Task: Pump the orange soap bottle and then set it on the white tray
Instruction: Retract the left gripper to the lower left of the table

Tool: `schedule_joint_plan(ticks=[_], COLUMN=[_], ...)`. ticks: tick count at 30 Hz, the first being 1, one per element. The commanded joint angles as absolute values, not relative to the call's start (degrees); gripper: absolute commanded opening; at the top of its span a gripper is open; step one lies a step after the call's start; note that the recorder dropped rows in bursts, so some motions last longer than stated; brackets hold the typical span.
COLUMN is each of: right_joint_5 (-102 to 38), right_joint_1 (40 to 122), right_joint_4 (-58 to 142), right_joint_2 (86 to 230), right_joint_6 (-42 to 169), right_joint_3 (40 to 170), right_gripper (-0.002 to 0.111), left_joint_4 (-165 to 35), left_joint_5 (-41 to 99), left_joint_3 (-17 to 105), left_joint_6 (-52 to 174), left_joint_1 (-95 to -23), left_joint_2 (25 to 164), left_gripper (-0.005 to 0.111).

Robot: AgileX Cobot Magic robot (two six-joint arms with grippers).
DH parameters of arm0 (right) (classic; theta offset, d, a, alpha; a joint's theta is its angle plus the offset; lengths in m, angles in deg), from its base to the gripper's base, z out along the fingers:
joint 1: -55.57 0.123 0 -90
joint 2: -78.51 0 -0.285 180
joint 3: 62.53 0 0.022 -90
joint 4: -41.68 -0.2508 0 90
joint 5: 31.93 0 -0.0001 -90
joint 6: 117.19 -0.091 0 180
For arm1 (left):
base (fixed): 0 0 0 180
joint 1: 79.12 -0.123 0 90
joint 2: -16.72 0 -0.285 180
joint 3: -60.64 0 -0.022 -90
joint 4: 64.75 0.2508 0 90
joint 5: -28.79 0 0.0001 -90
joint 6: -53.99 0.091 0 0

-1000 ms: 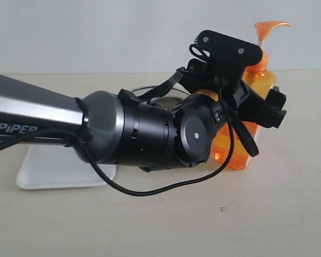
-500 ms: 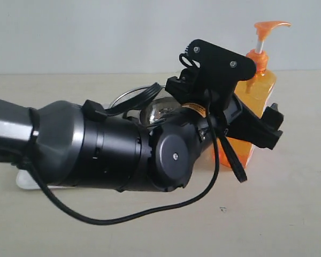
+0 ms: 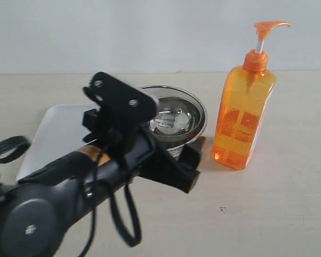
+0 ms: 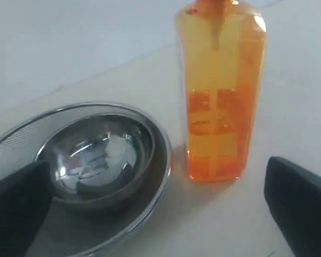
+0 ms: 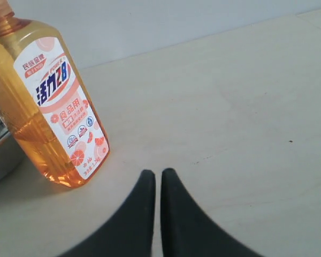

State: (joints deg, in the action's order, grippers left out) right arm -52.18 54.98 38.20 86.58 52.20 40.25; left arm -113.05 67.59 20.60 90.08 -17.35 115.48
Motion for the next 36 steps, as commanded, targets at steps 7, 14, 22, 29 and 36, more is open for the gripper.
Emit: schedule_joint_plan(ticks=[7,14,22,29,36], right_joint_5=[-52.0,-52.0,-51.5,-51.5,-51.5], right_joint_1=[54.6,54.6,54.6,54.6,54.6], right_joint_4=[38.5,38.5,38.5,38.5,38.5], right_joint_2=[86.3,86.3,86.3,86.3,86.3], right_joint_6=[52.5,52.5,52.5,52.5,52.5], right_joint_3=[40.3,40.3,40.3,40.3,40.3], right_gripper=[0.000,0.000,0.000,0.000,0.000], left_joint_4=[-104.0,-96.7,-91.9,-91.7,-91.7], left_joint_5=[69.2,67.5,65.6,66.6,66.7], left_joint_3=[-4.3,-11.7,-13.1,-13.1,-13.1], left_joint_6=[72.4,65.3,63.0,62.3,62.3], left_joint_1=[-17.1,-17.1,-17.1,-17.1,-17.1], left_joint_2=[89.8,80.8,79.2,79.2,79.2], left_gripper=[0.105,0.105,0.105,0.105,0.105])
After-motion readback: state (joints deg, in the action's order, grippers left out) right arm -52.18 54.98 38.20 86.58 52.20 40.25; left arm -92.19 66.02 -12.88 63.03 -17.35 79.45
